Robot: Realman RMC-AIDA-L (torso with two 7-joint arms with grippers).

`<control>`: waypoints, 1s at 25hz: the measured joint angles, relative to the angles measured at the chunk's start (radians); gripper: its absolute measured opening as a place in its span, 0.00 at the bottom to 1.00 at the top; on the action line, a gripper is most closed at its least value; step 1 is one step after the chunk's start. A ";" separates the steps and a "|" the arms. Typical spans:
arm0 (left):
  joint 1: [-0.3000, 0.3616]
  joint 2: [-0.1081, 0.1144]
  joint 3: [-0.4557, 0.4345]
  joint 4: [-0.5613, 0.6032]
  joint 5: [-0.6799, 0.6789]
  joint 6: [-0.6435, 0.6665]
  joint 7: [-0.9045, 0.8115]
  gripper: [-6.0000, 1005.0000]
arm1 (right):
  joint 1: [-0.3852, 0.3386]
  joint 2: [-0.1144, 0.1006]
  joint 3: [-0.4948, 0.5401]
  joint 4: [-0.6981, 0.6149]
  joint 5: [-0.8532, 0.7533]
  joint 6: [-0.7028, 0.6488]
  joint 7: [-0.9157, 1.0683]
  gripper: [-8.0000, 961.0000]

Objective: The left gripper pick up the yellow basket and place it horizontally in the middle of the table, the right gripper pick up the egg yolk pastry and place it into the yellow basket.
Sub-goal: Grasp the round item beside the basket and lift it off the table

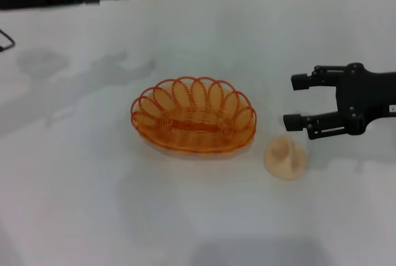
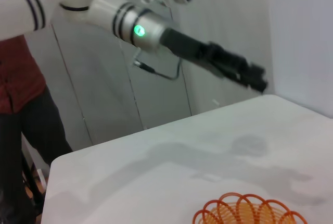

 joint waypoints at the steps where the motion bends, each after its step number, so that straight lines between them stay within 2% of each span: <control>1: 0.019 -0.001 0.000 0.017 -0.046 0.016 0.041 0.88 | 0.003 -0.001 0.000 0.002 -0.003 0.001 0.009 0.89; 6: 0.074 -0.006 0.000 0.046 -0.236 0.153 0.263 0.88 | 0.025 -0.003 0.000 -0.009 -0.066 0.010 0.092 0.89; 8: 0.079 -0.004 0.002 0.052 -0.248 0.210 0.307 0.88 | 0.038 0.000 0.000 -0.015 -0.108 0.011 0.128 0.89; 15: 0.090 0.005 0.011 0.126 -0.139 0.391 0.417 0.88 | 0.062 0.004 -0.012 -0.027 -0.157 0.013 0.189 0.89; 25: 0.124 0.017 0.007 0.153 -0.087 0.481 0.483 0.88 | 0.077 0.006 -0.106 -0.089 -0.307 0.063 0.346 0.89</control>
